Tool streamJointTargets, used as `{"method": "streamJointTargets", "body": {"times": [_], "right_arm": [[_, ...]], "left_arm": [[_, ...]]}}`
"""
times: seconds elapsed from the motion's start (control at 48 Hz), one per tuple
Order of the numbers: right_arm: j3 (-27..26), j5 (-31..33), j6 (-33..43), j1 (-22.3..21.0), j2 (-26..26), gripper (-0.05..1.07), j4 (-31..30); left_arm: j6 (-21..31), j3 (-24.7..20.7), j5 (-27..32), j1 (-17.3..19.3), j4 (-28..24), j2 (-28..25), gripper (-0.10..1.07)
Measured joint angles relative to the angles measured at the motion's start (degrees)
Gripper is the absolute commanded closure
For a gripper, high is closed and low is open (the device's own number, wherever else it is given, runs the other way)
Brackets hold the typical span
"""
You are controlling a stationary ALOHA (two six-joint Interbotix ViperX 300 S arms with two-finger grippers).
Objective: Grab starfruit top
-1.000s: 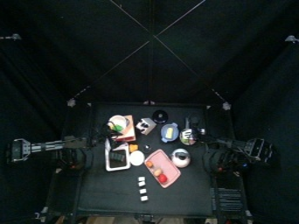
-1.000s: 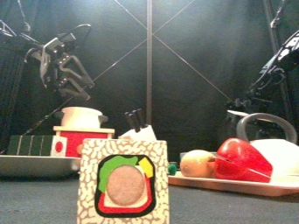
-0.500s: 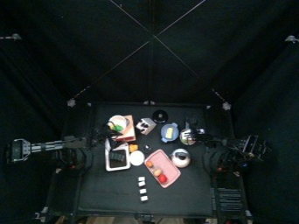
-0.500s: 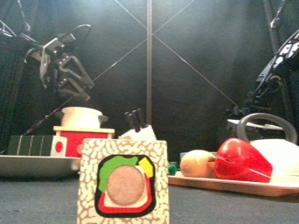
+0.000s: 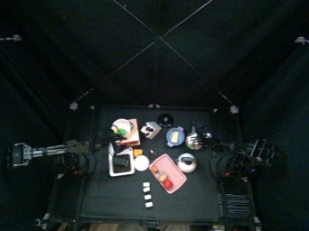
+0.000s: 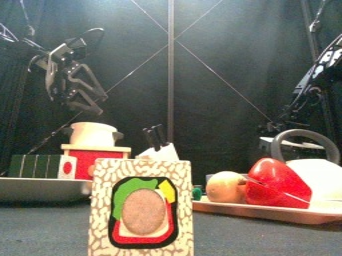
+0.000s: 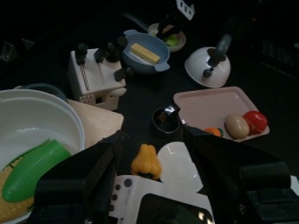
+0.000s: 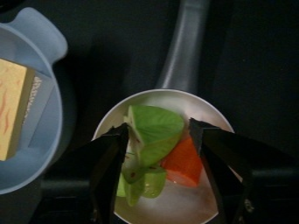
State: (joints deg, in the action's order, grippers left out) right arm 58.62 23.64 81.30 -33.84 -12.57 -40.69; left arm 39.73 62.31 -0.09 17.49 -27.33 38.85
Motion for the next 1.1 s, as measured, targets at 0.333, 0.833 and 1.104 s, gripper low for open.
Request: {"method": "streamJointTargets", "body": {"times": [0.333,0.833,1.104], "right_arm": [[-0.6,-0.9,-0.1,-0.5,0.4,0.33,0.2],[-1.2,4.7,0.0,4.0,-8.4,0.33,3.0],[-1.2,5.0,0.0,4.6,-9.8,0.31,2.7]], "left_arm": [[0.0,0.0,0.1,0.0,0.0,0.0,0.07],[0.0,0.2,0.0,0.0,0.8,-0.1,0.07],[-0.1,0.2,0.0,0.0,0.8,0.0,0.07]]}}
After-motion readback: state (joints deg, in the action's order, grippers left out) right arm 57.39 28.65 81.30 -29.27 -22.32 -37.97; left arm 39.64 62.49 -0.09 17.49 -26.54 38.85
